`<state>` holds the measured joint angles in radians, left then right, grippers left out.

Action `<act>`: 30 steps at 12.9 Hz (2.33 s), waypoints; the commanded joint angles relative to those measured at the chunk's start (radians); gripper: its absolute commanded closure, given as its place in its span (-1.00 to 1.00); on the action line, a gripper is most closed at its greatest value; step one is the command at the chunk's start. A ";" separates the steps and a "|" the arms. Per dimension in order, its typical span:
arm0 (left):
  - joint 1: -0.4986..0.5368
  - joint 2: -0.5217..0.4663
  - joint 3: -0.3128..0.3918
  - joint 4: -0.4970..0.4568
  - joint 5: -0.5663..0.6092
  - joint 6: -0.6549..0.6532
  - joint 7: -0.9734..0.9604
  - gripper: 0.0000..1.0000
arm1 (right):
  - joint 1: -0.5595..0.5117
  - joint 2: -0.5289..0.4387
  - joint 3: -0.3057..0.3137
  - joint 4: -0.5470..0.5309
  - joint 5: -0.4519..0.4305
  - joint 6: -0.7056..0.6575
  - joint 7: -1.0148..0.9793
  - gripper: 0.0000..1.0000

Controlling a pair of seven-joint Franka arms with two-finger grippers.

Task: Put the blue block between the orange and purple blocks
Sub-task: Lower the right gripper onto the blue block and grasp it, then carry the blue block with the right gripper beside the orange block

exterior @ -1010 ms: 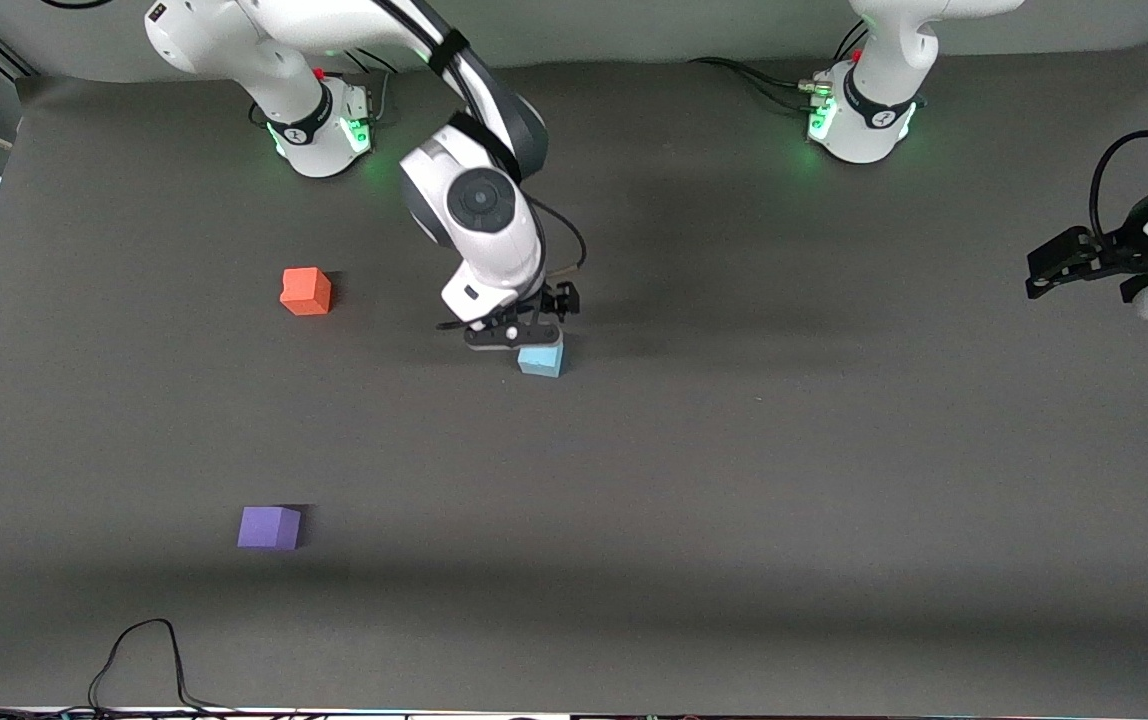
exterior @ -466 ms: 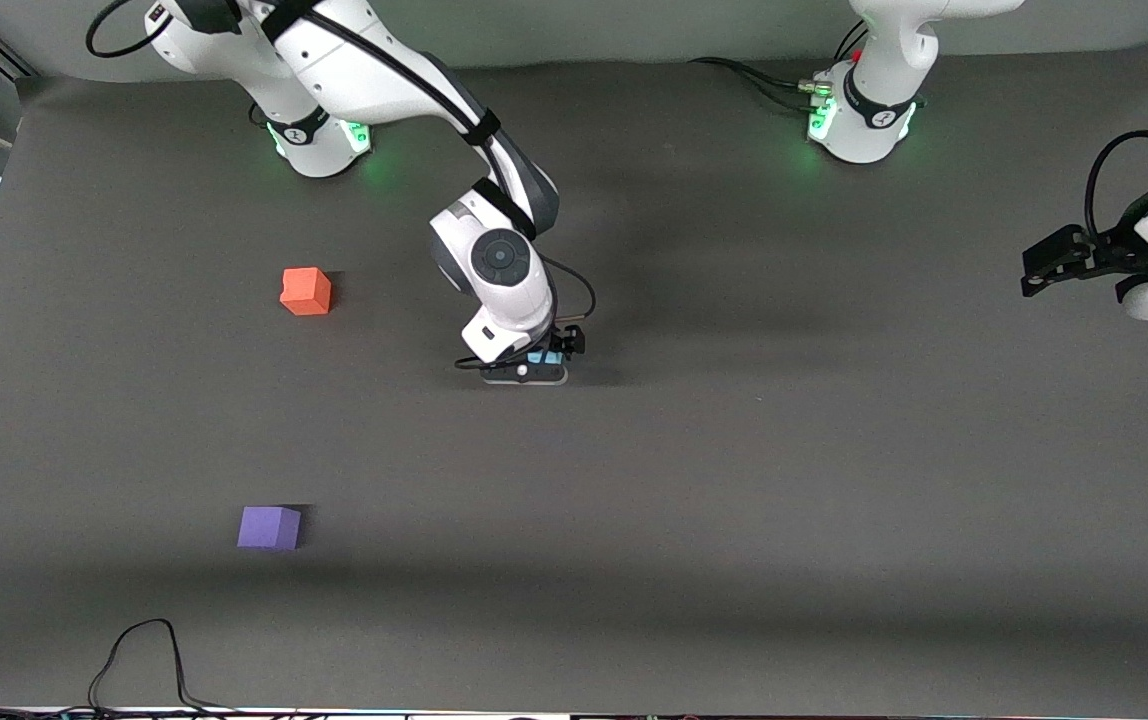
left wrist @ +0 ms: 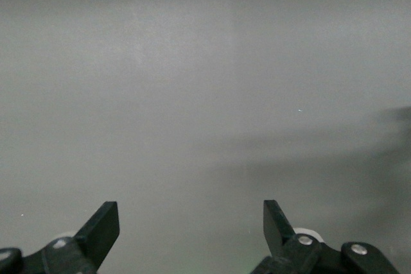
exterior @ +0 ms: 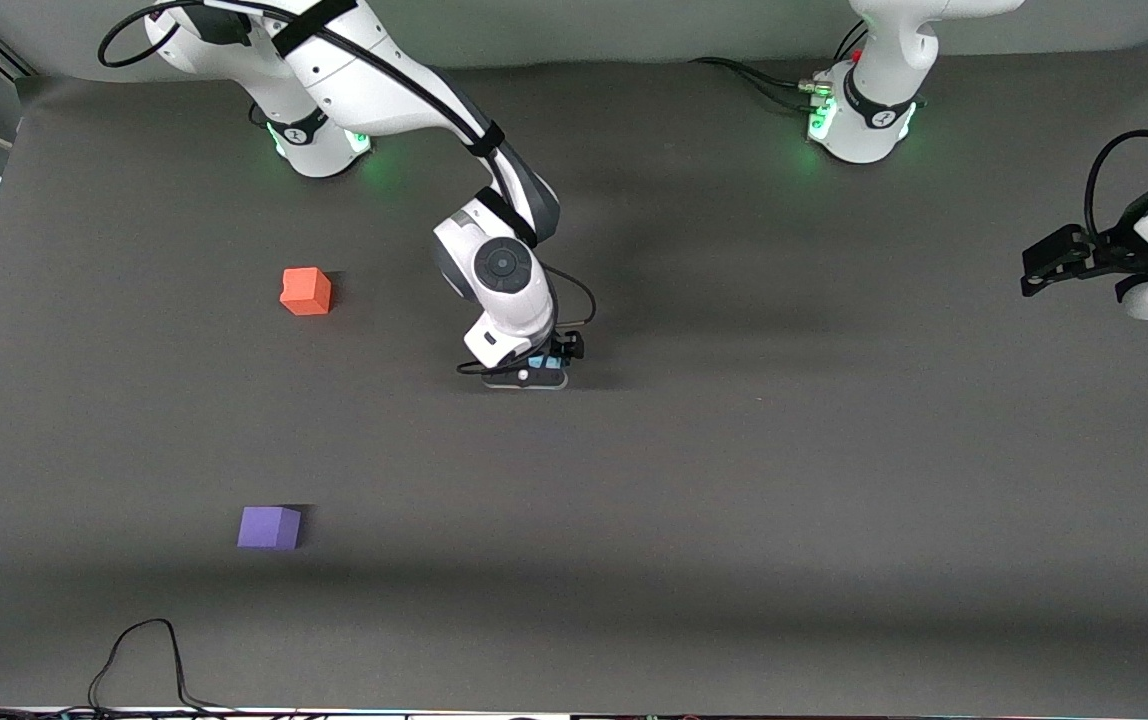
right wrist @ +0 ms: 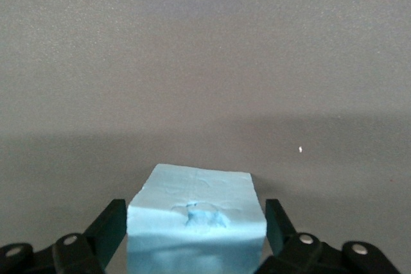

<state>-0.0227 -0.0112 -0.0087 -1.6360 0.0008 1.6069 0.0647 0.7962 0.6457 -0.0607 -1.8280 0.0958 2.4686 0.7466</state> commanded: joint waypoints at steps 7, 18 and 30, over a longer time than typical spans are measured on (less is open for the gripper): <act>-0.013 0.005 0.013 0.021 0.007 -0.007 0.017 -1.00 | 0.015 -0.046 -0.011 -0.030 0.004 -0.040 0.073 0.57; -0.014 0.005 0.013 0.022 0.001 -0.007 -0.033 -1.00 | -0.067 -0.230 -0.099 0.611 0.024 -0.878 -0.035 0.56; -0.017 0.005 0.013 0.021 0.001 -0.005 -0.049 -1.00 | -0.551 -0.431 0.080 0.469 0.033 -0.953 -0.355 0.56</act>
<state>-0.0241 -0.0112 -0.0046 -1.6326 0.0003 1.6080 0.0384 0.3752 0.3117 -0.0521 -1.2365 0.1122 1.5088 0.4965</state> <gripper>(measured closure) 0.000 0.388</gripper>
